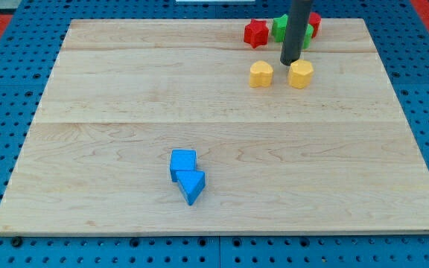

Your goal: Push the yellow blocks towards the right center of the board

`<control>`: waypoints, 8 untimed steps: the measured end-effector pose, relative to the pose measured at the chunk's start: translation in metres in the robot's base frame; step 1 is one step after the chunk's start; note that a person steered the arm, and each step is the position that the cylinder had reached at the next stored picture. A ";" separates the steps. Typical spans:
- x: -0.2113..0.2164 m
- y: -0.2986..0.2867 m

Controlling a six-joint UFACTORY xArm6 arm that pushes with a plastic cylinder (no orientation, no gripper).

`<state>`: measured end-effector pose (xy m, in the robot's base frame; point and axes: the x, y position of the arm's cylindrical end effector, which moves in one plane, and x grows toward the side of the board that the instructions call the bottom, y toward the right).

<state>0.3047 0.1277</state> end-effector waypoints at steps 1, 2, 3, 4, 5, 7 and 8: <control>-0.002 0.004; -0.003 0.032; 0.002 0.004; 0.032 -0.008; 0.064 0.034; 0.048 0.068; 0.072 0.050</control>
